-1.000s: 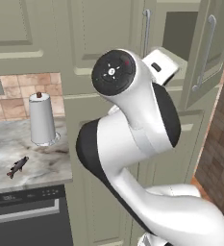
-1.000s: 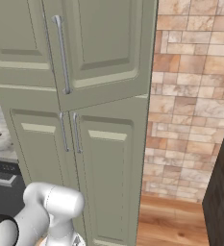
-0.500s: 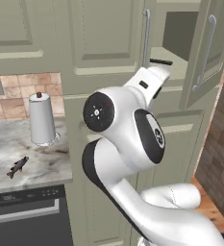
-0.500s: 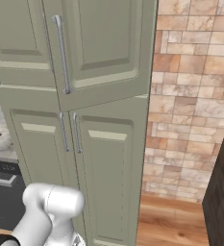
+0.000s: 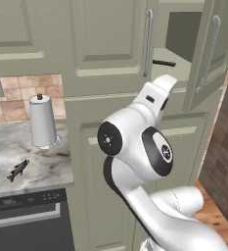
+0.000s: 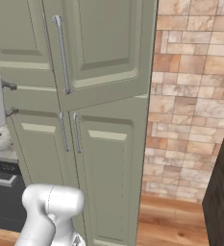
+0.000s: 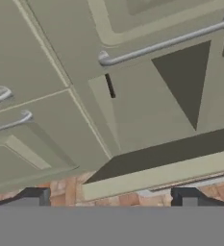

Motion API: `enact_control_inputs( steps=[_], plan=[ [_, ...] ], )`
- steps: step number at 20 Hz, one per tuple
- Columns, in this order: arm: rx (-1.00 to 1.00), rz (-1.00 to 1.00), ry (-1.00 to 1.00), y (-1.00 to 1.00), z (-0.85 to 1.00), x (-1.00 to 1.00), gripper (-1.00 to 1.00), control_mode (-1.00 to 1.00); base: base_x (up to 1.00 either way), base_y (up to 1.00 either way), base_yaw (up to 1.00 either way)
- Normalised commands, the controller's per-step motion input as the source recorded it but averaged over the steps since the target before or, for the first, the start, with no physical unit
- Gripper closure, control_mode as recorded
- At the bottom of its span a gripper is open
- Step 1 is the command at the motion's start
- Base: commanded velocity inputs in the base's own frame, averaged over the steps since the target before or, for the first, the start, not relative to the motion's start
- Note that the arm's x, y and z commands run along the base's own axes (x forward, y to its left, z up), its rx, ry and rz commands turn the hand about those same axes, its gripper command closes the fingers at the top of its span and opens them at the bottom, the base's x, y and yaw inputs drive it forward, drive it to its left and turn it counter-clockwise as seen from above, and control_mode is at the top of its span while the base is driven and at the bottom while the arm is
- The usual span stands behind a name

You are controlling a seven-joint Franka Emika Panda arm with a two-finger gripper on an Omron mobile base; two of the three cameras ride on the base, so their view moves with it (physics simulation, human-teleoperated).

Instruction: Retrieve the pan from the cabinet, then place the raw meat into the pan to avoid contamination.

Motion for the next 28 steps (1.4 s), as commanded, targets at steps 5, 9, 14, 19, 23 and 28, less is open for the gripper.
enact_control_inputs(
  steps=[5, 9, 14, 19, 23, 28],
  plan=[
    [-0.13, -0.12, 0.08, -0.26, 0.01, 0.09, -1.0, -1.0, 0.0, 0.0, 0.0],
    [-0.11, -0.12, 0.09, -0.16, 0.04, 0.11, -1.0, -1.0, 0.0, 0.0, 0.0],
    [-0.08, -0.11, 0.08, -0.05, 0.09, 0.19, -1.0, -1.0, 0.0, 0.0, 0.0],
    [-0.07, -0.1, 0.06, -0.05, 0.02, 0.29, -1.0, -1.0, 0.0, 0.0, 0.0],
    [-0.05, -0.08, 0.02, -0.05, 0.0, 0.35, -1.0, -1.0, 0.0, 0.0, 0.0],
    [-0.01, -0.05, 0.0, -0.08, 0.0, 0.27, -1.0, -1.0, 0.0, 0.0, 0.0]
  ],
)
